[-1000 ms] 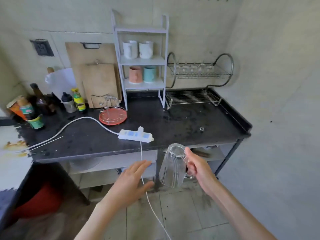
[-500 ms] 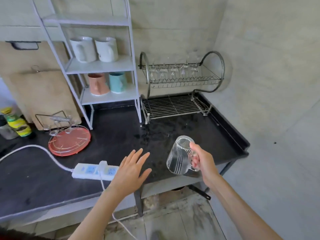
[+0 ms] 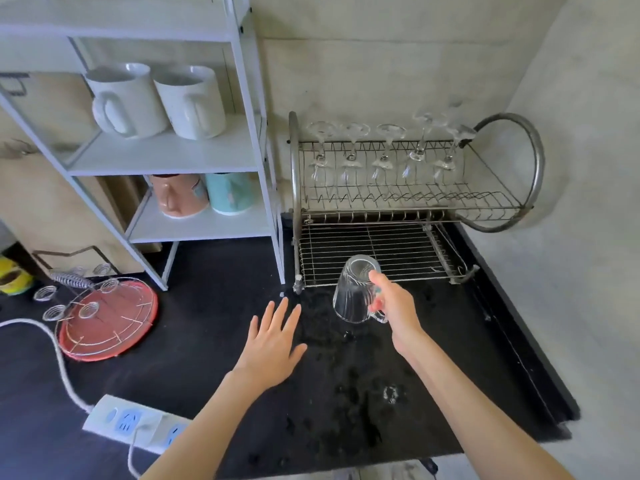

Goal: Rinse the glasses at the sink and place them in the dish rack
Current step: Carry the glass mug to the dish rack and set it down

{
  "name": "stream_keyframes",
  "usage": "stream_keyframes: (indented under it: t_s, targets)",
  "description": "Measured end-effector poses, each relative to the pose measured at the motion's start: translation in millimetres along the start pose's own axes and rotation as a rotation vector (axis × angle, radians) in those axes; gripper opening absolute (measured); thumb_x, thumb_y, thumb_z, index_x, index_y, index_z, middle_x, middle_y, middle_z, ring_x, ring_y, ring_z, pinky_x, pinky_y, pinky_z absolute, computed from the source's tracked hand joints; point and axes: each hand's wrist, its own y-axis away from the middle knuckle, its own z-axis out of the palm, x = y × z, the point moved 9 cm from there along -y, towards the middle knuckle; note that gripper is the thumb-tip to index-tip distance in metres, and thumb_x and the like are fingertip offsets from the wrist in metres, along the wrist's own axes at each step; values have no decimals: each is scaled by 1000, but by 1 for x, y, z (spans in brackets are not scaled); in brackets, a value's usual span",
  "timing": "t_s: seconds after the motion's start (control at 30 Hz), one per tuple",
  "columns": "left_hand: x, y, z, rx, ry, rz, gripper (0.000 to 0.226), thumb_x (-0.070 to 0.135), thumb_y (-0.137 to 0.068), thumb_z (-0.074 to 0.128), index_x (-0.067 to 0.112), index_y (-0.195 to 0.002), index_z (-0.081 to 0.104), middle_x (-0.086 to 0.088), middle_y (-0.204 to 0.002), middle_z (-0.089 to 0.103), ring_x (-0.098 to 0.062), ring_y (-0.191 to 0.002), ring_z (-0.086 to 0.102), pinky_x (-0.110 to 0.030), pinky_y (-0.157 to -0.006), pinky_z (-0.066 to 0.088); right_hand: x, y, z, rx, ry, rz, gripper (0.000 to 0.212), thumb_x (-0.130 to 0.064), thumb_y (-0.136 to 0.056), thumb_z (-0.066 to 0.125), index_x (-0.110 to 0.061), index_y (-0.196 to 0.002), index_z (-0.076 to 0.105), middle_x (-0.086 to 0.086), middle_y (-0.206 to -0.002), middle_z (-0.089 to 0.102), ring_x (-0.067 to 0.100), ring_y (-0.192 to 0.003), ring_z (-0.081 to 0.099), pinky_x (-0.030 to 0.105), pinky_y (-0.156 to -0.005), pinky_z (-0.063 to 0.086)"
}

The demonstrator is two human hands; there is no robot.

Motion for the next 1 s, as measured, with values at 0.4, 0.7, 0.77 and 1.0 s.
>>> stream_keyframes:
  t_s: [0.4, 0.7, 0.77, 1.0]
  targets:
    - [-7, -91, 7, -93, -27, -240, 69, 38, -99, 30, 15, -146, -15, 0, -155, -18, -28, -141, -19, -45, -115, -2, -24, -141, 91, -303, 208, 24, 41, -47, -89, 53, -6, -90, 58, 5, -69, 54, 20, -87, 56, 36, -87, 37]
    - [-9, -99, 11, -92, -46, -272, 68, 36, -99, 30, 14, -146, -14, 0, -155, -17, -27, -142, -16, -44, -116, -2, -13, -150, 103, -395, 331, 19, 44, -47, -91, 50, -6, -74, 51, 6, -79, 59, 11, -79, 53, 33, -79, 35]
    - [-9, -100, 10, -95, -32, -273, 68, 35, -99, 31, 15, -146, -13, 1, -156, -15, -26, -142, -15, -44, -116, -1, -19, -148, 101, -410, 430, -70, 47, -50, -91, 47, -8, -72, 49, 4, -74, 56, 12, -72, 51, 31, -70, 37]
    - [-11, -95, -1, -24, 18, -293, 69, 44, -96, 34, 20, -149, -3, 1, -157, -2, -23, -144, -8, -48, -115, -4, -38, -132, 91, -409, 723, -299, 55, -53, -93, 41, -4, -114, 53, 8, -106, 57, 18, -97, 55, 29, -81, 38]
